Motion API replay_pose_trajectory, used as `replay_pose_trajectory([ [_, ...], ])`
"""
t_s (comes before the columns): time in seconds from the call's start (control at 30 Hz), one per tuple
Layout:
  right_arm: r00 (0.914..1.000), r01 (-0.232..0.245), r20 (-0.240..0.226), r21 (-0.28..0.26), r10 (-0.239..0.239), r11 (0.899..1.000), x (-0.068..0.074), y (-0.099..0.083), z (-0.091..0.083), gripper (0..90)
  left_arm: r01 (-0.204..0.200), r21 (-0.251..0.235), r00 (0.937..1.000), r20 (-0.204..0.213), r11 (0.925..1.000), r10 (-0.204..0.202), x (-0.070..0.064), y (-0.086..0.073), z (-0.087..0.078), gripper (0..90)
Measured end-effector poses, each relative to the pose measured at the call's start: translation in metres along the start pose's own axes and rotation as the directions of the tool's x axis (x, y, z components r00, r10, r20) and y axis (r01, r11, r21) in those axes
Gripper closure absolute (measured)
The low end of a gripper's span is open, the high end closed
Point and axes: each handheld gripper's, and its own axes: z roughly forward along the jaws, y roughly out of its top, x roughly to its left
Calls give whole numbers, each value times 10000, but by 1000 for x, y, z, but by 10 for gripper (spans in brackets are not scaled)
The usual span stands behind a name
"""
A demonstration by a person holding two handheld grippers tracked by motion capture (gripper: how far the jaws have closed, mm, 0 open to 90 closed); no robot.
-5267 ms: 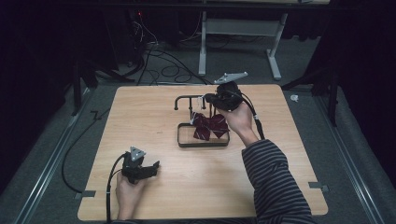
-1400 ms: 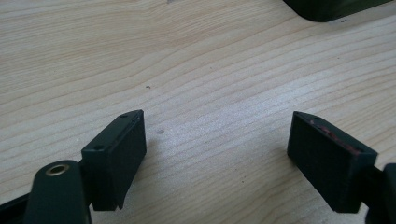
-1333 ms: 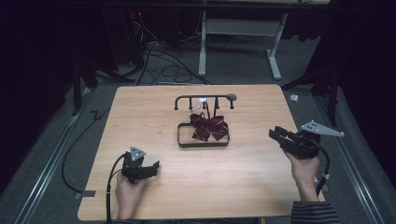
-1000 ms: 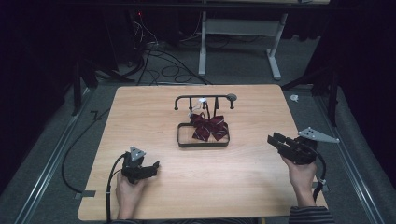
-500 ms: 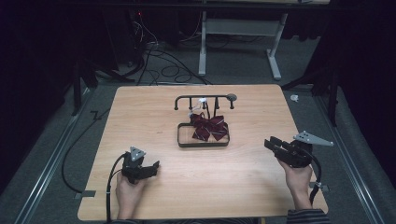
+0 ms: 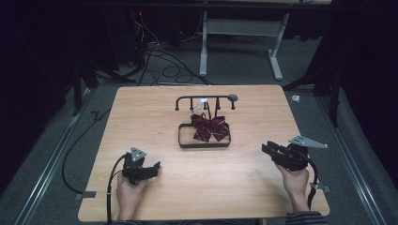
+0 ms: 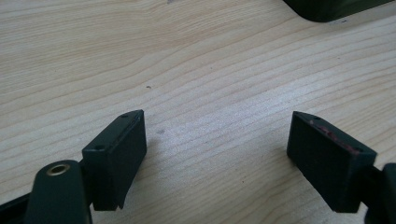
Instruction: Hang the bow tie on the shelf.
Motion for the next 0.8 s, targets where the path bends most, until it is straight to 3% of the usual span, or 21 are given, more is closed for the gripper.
replay_pose_trajectory([
  [0.8,9996,149,216,937,-170,9955,8,-21,31,656,-2,1,10000,7,10000,2,0,0,0,204],
])
